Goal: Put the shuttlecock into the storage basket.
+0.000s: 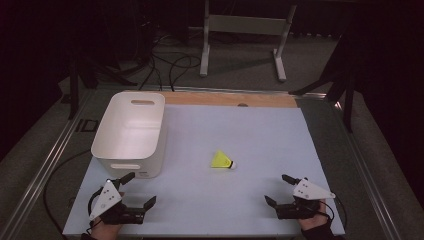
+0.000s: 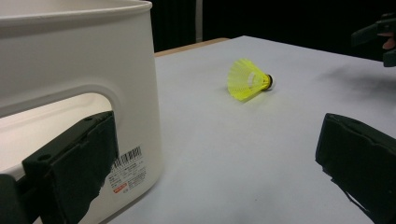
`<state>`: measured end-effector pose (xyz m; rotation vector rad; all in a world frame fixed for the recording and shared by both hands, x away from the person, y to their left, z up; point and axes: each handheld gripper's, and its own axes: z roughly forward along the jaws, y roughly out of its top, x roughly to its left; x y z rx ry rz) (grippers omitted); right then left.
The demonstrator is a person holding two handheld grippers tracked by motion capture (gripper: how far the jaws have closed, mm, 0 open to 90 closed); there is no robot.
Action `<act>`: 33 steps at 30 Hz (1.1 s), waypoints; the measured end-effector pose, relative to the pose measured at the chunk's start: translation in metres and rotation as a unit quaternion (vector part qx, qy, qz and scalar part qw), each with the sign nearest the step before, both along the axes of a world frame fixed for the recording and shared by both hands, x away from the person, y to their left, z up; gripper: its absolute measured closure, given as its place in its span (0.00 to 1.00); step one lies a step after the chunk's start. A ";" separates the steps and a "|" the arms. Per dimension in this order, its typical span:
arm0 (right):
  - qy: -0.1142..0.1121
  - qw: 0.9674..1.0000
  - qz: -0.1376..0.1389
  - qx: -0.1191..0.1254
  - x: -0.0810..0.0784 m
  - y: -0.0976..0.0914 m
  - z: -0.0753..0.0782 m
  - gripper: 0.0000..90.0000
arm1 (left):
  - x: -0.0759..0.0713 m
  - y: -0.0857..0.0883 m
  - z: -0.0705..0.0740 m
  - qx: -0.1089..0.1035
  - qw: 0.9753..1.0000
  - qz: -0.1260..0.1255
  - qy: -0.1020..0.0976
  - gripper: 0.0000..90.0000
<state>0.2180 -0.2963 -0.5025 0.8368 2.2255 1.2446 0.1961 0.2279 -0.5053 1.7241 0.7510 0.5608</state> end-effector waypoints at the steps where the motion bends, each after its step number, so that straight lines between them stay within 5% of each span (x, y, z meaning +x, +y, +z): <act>1: 0.002 1.000 0.003 0.002 0.000 0.001 0.000 0.09 | 0.000 0.000 0.000 0.001 1.000 -0.001 0.000 0.00; 33: 0.003 1.000 0.003 -0.001 -0.003 0.000 0.008 0.09 | -0.001 0.000 -0.001 0.003 1.000 -0.015 0.001 0.00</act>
